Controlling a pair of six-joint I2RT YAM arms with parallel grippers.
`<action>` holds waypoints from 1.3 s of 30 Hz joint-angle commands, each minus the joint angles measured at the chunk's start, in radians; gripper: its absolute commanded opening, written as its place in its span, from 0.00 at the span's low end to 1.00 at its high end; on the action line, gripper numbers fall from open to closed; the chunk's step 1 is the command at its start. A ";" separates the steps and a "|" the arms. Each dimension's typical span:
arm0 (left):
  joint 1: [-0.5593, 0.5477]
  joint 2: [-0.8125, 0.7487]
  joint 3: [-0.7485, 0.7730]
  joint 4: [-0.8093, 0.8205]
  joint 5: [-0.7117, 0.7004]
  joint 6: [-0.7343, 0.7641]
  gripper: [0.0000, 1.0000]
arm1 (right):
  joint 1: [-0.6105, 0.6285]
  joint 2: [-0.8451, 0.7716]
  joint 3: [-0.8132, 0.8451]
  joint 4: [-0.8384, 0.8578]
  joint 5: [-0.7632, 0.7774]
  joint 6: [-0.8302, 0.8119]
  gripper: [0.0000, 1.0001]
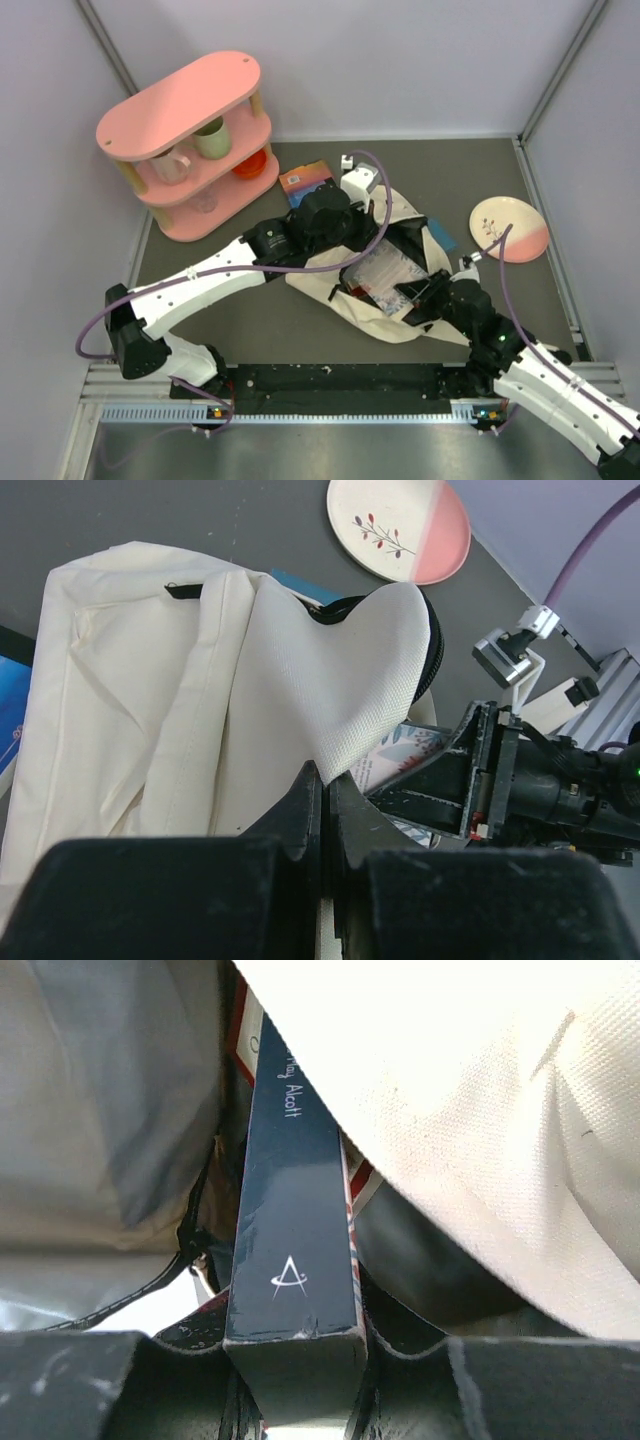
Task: Pack the student bag
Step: Place the book in the student bag.
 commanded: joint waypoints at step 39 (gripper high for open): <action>-0.024 0.014 -0.002 0.150 0.042 -0.024 0.00 | -0.003 0.595 0.075 0.381 0.047 -0.127 0.74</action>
